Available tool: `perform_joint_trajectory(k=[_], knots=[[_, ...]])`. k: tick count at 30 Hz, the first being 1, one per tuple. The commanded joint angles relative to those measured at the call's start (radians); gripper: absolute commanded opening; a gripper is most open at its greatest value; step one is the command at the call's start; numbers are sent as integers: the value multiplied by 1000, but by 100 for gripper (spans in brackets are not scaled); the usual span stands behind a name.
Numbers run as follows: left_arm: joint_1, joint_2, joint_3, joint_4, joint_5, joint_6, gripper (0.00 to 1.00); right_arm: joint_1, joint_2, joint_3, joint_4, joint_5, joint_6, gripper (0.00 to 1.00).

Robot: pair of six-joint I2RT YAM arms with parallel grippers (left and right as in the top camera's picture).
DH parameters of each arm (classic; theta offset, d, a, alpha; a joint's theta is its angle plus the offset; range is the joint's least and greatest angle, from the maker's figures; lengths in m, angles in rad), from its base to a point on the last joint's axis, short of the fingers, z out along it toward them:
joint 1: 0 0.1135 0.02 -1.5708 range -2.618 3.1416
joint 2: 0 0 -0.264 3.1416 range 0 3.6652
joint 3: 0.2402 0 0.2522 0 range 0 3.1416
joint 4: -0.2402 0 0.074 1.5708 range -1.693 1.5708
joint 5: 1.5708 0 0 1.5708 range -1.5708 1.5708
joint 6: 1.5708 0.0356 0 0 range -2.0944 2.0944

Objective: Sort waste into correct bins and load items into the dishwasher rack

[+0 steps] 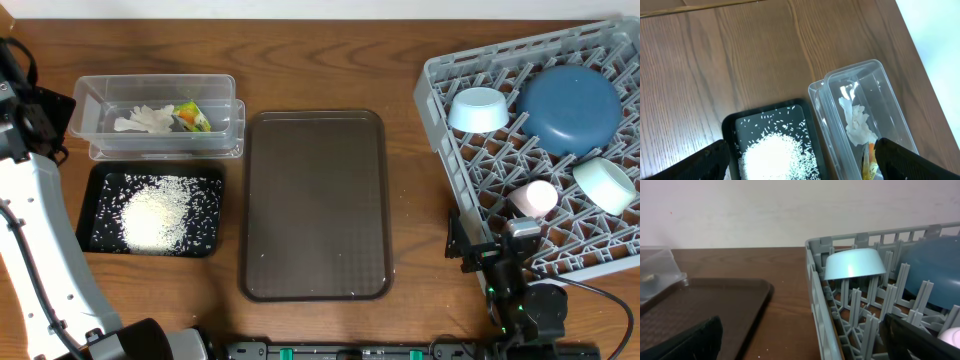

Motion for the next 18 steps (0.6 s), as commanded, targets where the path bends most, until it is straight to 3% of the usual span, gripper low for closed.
perform_joint_trajectory(k=[1, 10, 18], knots=[[2, 5, 1, -2, -13, -2, 95, -11, -6, -1, -6, 10, -13, 99], [2, -18, -1, -2, -13, -2, 95, -11, -6, -1, -6, 10, -13, 99], [1, -179, -1, -2, -13, -2, 95, -11, -6, -1, -6, 10, -13, 99]])
